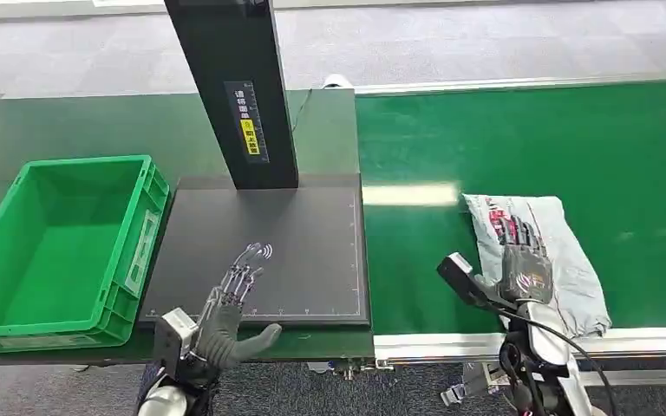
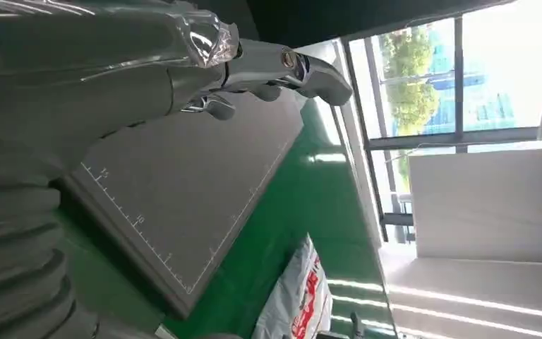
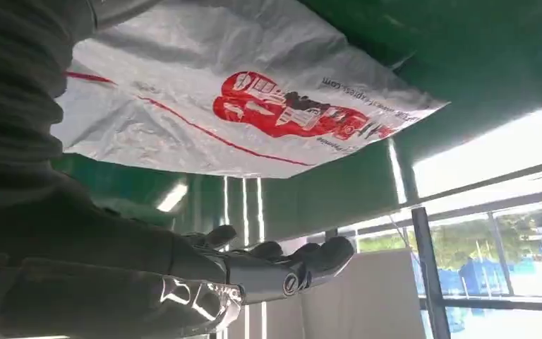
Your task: Moved the parcel from conveyor to table for the left to box.
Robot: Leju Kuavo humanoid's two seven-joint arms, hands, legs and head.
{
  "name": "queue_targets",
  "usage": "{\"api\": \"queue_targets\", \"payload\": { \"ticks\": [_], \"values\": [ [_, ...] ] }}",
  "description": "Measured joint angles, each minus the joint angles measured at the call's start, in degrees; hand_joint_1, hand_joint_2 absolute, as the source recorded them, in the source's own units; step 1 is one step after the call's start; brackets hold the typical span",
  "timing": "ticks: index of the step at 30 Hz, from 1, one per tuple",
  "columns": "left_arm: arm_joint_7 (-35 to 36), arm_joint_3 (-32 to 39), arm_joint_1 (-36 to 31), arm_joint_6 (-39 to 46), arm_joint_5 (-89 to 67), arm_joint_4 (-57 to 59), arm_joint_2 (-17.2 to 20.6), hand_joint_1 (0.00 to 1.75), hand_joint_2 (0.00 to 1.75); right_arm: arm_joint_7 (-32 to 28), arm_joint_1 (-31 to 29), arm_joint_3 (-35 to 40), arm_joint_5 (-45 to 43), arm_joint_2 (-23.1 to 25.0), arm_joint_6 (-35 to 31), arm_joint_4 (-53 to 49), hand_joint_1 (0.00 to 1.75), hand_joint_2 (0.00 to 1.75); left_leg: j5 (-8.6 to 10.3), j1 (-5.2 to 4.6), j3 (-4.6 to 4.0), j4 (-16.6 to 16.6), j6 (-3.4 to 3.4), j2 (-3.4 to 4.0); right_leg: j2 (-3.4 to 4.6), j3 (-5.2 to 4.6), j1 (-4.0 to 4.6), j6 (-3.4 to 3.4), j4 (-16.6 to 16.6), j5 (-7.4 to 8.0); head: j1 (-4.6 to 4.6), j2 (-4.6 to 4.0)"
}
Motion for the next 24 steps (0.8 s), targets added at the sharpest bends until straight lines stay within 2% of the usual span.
{"api": "queue_targets", "payload": {
  "ticks": [9,16,24],
  "values": [
    [0.2,0.5,0.2,0.7,-0.2,-0.2,0.0,0.0,1.75,1.9,0.4,-3.2,-0.9,-1.8,1.1,0.1,0.0,1.75,0.0,0.0,0.0,0.0,0.0,0.02,0.0,-0.01,0.0,0.0,0.0,0.0,0.0,0.0],
    [0.2,0.5,0.0,1.1,-0.4,-0.2,0.0,0.0,1.75,3.6,0.3,-3.8,-1.3,-2.5,10.8,4.0,0.0,1.75,0.0,0.0,0.0,0.0,0.0,0.02,0.0,0.0,0.0,0.0,0.0,0.0,0.0,0.0],
    [0.3,0.5,-0.2,1.8,-0.9,0.1,-0.1,0.0,1.75,4.4,-0.6,-3.8,-4.6,-2.8,17.1,9.4,0.0,1.75,0.0,0.0,0.04,0.0,0.0,0.06,0.01,0.01,0.0,0.0,0.0,0.0,0.0,0.0]
  ]
}}
